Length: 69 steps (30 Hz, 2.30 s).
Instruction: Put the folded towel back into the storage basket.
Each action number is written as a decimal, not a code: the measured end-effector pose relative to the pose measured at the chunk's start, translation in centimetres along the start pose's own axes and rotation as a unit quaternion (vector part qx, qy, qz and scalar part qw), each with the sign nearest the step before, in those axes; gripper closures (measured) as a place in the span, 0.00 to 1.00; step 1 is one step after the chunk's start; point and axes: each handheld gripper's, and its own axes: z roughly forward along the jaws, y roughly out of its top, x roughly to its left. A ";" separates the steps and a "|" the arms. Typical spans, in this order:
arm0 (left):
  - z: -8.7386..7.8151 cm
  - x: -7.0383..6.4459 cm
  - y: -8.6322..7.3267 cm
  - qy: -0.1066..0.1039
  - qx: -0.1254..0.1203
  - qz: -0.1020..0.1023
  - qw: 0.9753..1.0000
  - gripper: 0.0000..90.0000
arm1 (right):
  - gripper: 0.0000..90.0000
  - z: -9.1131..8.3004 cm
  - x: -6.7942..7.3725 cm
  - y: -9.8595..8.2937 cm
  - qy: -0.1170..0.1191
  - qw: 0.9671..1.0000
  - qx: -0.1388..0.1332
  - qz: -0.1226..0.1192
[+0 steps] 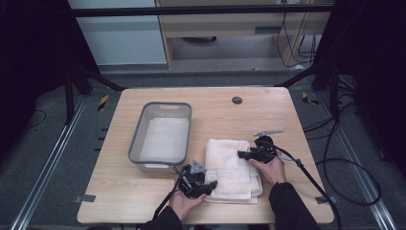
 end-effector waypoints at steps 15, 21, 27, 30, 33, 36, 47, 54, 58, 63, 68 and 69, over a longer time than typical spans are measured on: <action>-0.3 0.0 0.1 -0.016 -0.007 -0.006 1.000 0.81 | 0.74 -0.4 0.2 0.2 0.023 1.000 -0.006 0.004; -1.0 0.0 0.2 -0.026 -0.023 -0.005 0.999 0.84 | 0.75 -1.4 0.5 0.6 0.023 1.000 -0.020 -0.004; -2.6 -0.4 0.8 -0.031 -0.048 0.002 0.998 0.84 | 0.75 -3.4 1.3 1.2 0.029 0.998 -0.050 -0.010; -3.2 -0.5 1.0 -0.032 -0.058 0.007 0.998 0.84 | 0.75 -4.1 1.7 1.5 0.031 0.998 -0.062 -0.012; -3.8 -0.6 1.3 -0.031 -0.067 0.010 0.997 0.84 | 0.75 -4.7 2.1 1.8 0.028 0.997 -0.071 -0.020; -4.3 -0.6 1.5 -0.032 -0.076 0.009 0.997 0.84 | 0.75 -5.3 2.6 2.2 0.026 0.996 -0.079 -0.025; -5.8 -0.6 2.2 -0.031 -0.097 0.014 0.995 0.84 | 0.75 -6.7 3.6 3.1 0.024 0.993 -0.106 -0.037; -6.8 -0.6 2.9 -0.027 -0.114 0.018 0.993 0.84 | 0.75 -7.4 4.4 3.8 0.020 0.991 -0.125 -0.044; -7.5 -0.5 3.3 -0.024 -0.123 0.023 0.992 0.84 | 0.75 -7.9 4.8 4.3 0.020 0.990 -0.134 -0.045; -8.2 -0.4 3.7 -0.015 -0.128 0.034 0.991 0.84 | 0.75 -8.4 5.3 5.0 0.022 0.988 -0.147 -0.048; -8.8 -0.2 4.2 -0.009 -0.134 0.038 0.990 0.84 | 0.75 -8.6 6.0 5.8 0.018 0.986 -0.158 -0.052; -8.9 -0.2 4.2 -0.007 -0.135 0.040 0.990 0.84 | 0.75 -8.6 6.0 5.8 0.018 0.986 -0.158 -0.052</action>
